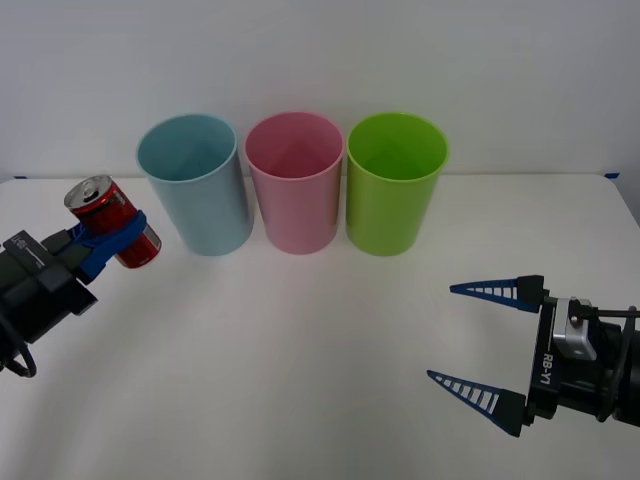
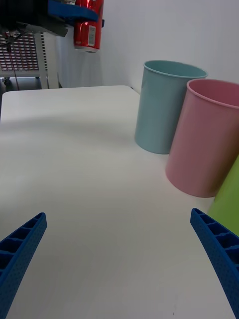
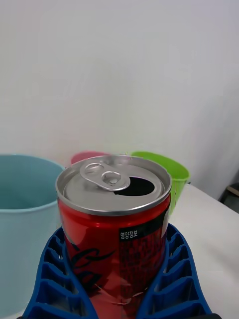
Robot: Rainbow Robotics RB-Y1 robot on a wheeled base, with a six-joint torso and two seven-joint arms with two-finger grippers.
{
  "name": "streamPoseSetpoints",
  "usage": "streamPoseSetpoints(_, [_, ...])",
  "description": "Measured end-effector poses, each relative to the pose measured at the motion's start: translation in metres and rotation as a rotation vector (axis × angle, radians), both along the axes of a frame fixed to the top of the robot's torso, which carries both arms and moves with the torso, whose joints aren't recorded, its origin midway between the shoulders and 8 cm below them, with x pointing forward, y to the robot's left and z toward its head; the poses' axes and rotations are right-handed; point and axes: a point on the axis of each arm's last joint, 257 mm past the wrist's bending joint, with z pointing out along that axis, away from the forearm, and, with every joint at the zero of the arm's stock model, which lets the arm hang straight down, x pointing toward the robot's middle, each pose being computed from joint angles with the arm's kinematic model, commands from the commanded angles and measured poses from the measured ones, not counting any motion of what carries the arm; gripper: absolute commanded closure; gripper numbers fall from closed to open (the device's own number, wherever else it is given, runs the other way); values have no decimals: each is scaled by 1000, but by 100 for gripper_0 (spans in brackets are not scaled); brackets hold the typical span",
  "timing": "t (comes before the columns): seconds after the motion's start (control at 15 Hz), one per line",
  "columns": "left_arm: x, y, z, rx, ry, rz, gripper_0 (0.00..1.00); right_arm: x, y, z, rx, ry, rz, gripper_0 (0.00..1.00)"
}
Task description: Put cans in the blue bin and PET bottles in the pink bin and trash in the green bin.
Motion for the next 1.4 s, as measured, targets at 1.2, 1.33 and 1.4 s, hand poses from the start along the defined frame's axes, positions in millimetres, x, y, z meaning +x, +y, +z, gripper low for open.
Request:
streamPoseSetpoints(1.2, [159, 15, 101, -67, -165, 221, 100, 0, 0, 0, 0, 0, 0, 0])
streamPoseSetpoints(1.33, [174, 20, 98, -36, -164, 251, 100, 0, 0, 0, 0, 0, 0, 0])
streamPoseSetpoints(1.4, [180, 21, 96, -27, -160, 258, 100, 0, 0, 0, 0, 0, 0, 0])
